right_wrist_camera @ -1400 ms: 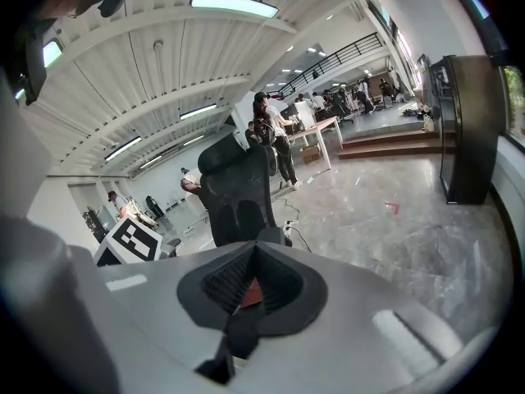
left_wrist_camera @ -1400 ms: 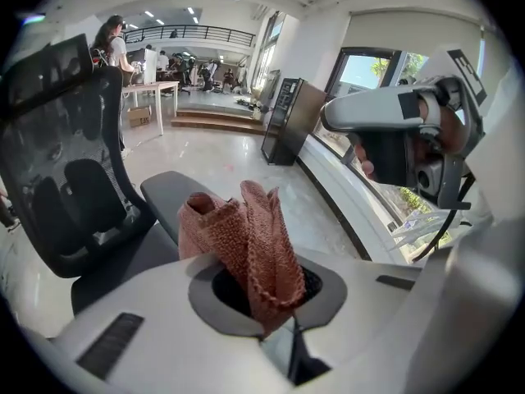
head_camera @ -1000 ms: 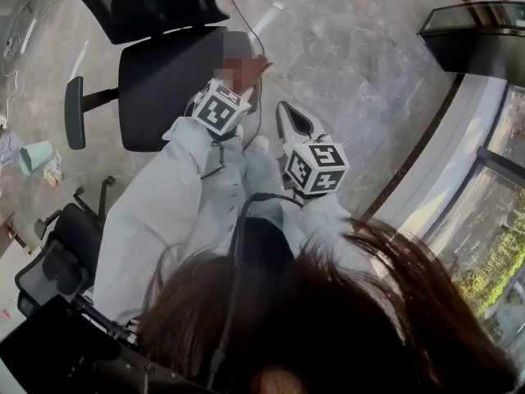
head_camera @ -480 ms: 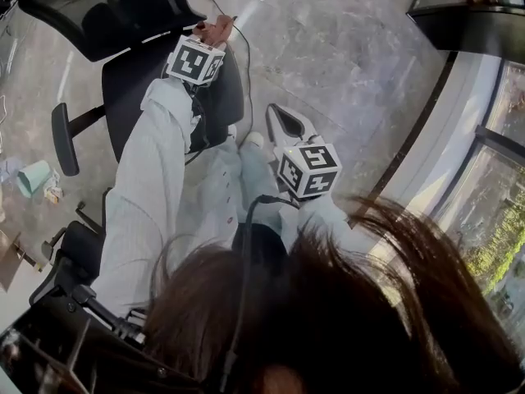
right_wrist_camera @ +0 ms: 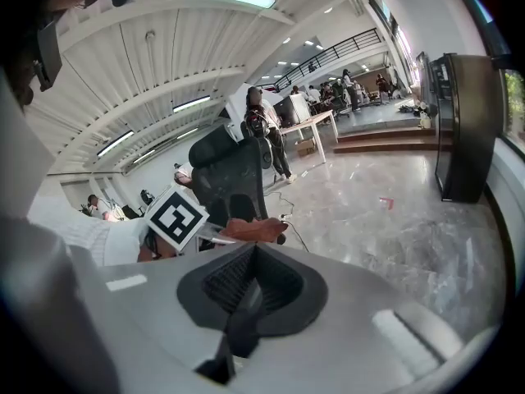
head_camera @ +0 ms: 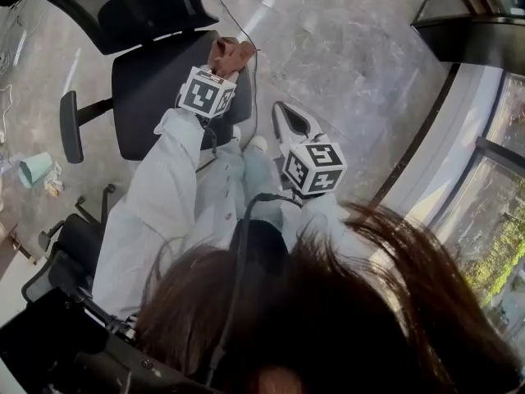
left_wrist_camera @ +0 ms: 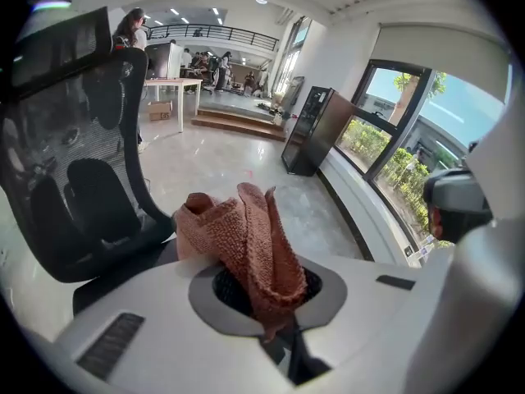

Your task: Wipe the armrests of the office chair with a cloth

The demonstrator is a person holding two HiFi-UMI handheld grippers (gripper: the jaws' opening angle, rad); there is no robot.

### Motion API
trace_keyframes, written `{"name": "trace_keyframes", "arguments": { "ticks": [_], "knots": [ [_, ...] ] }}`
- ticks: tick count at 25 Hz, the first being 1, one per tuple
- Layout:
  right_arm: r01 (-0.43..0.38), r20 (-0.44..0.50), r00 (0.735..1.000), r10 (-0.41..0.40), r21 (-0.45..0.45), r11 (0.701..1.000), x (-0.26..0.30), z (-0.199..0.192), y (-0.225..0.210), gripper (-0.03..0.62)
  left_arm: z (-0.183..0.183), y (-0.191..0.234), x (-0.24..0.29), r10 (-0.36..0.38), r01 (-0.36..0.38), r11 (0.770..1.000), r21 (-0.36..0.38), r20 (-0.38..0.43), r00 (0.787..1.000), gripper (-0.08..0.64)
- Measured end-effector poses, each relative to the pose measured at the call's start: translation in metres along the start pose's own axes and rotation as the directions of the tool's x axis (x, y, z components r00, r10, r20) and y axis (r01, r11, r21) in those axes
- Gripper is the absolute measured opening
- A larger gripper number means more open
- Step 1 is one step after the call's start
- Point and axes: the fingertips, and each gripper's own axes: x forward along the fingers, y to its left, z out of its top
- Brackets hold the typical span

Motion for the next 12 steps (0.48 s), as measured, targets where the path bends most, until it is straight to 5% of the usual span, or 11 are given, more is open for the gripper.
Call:
{"name": "trace_keyframes", "arguments": {
  "ticks": [12],
  "knots": [
    [-0.022,0.005,1.0,0.022,-0.058,0.998,-0.02,-0.016,0.042,0.0,-0.079,-0.075,-0.058,-0.034,0.035,0.997,-0.068,0.012,0.999,0.037]
  ]
}}
